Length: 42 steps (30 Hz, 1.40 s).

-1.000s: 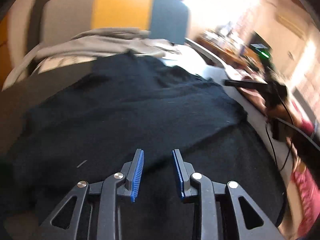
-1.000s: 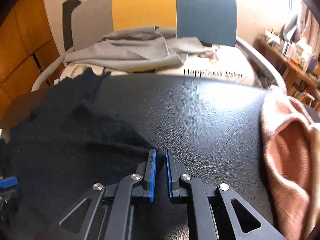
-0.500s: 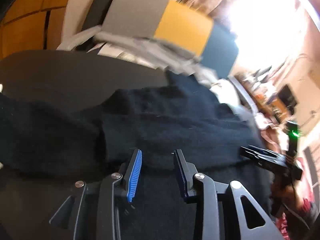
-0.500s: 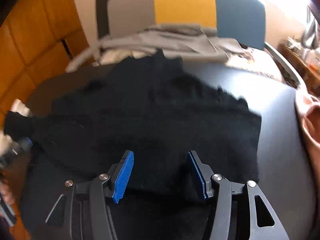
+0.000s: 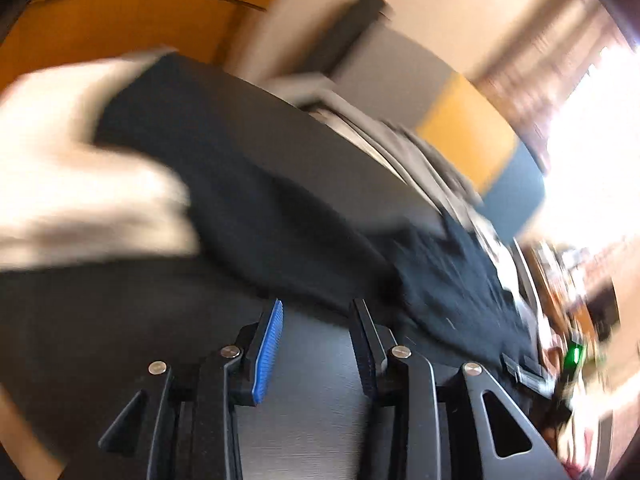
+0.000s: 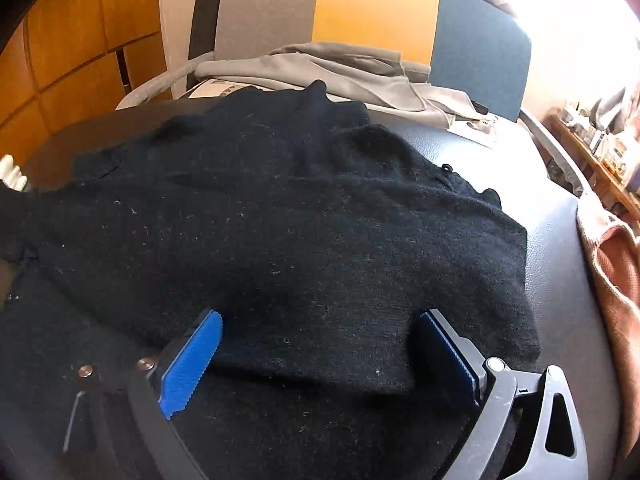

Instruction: Fold clothes

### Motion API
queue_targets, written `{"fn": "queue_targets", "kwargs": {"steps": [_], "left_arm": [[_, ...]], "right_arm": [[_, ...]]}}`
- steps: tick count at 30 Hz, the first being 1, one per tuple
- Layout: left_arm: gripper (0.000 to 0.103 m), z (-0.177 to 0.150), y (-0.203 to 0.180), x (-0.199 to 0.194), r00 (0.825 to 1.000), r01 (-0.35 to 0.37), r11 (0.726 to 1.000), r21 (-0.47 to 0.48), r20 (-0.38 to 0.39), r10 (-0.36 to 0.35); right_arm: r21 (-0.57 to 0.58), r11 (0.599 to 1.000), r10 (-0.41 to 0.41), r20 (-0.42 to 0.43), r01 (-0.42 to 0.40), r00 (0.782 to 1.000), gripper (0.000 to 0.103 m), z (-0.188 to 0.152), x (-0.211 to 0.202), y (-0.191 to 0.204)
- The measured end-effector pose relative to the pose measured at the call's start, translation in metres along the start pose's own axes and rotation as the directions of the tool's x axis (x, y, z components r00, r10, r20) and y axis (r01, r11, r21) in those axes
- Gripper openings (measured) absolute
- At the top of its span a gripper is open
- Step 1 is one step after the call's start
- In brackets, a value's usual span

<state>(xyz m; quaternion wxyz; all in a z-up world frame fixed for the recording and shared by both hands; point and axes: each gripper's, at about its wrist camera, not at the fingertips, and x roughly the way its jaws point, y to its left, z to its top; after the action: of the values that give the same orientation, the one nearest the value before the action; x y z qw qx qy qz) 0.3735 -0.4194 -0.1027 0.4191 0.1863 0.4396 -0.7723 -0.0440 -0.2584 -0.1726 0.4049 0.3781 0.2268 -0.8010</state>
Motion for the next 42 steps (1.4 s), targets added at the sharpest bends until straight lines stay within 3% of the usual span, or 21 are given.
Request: {"fn": "queue_targets", "kwargs": {"steps": [6, 13, 19, 22, 26, 29, 32, 36, 42], "left_arm": [[0.037, 0.036, 0.046, -0.012, 0.999, 0.037, 0.979, -0.201, 0.032, -0.031], [0.037, 0.072, 0.088, -0.012, 0.995, 0.098, 0.910, -0.402, 0.052, -0.084], [0.037, 0.073, 0.100, -0.013, 0.995, 0.079, 0.862, -0.501, 0.092, -0.038], [0.037, 0.076, 0.105, -0.009, 0.995, 0.073, 0.844, -0.532, 0.094, -0.027], [0.037, 0.080, 0.107, -0.003, 0.994, 0.101, 0.813, -0.574, 0.092, -0.059], [0.034, 0.085, 0.108, -0.001, 0.990, 0.126, 0.796, -0.592, 0.121, -0.067], [0.030, 0.090, 0.107, 0.000, 0.989, 0.130, 0.803, -0.582, 0.139, -0.059], [0.026, 0.094, 0.095, -0.001, 0.989, 0.099, 0.844, -0.527, 0.144, -0.026], [0.027, 0.091, 0.076, -0.001, 0.991, 0.045, 0.886, -0.461, 0.130, 0.017]], "right_arm": [[-0.016, 1.000, -0.009, -0.005, 0.009, 1.000, 0.100, -0.001, 0.000, 0.004], [-0.019, 1.000, -0.016, -0.008, 0.016, 1.000, 0.101, 0.000, 0.000, 0.005], [-0.017, 0.999, -0.051, -0.027, 0.050, 0.998, 0.102, 0.003, 0.001, 0.009], [0.045, 0.997, -0.057, -0.022, 0.058, 0.998, 0.100, 0.016, -0.011, 0.016], [-0.071, 0.997, -0.040, 0.067, 0.045, 0.997, 0.100, 0.038, -0.024, 0.067], [-0.105, 0.993, -0.051, 0.054, 0.057, 0.997, 0.100, 0.041, -0.010, 0.093], [-0.099, 0.993, -0.063, 0.005, 0.063, 0.998, 0.100, 0.031, 0.009, 0.098], [0.043, 0.999, 0.024, 0.036, -0.025, 0.999, 0.103, 0.020, 0.012, 0.079], [0.028, 0.999, 0.016, 0.050, -0.017, 0.999, 0.103, 0.019, 0.010, 0.085]]}}
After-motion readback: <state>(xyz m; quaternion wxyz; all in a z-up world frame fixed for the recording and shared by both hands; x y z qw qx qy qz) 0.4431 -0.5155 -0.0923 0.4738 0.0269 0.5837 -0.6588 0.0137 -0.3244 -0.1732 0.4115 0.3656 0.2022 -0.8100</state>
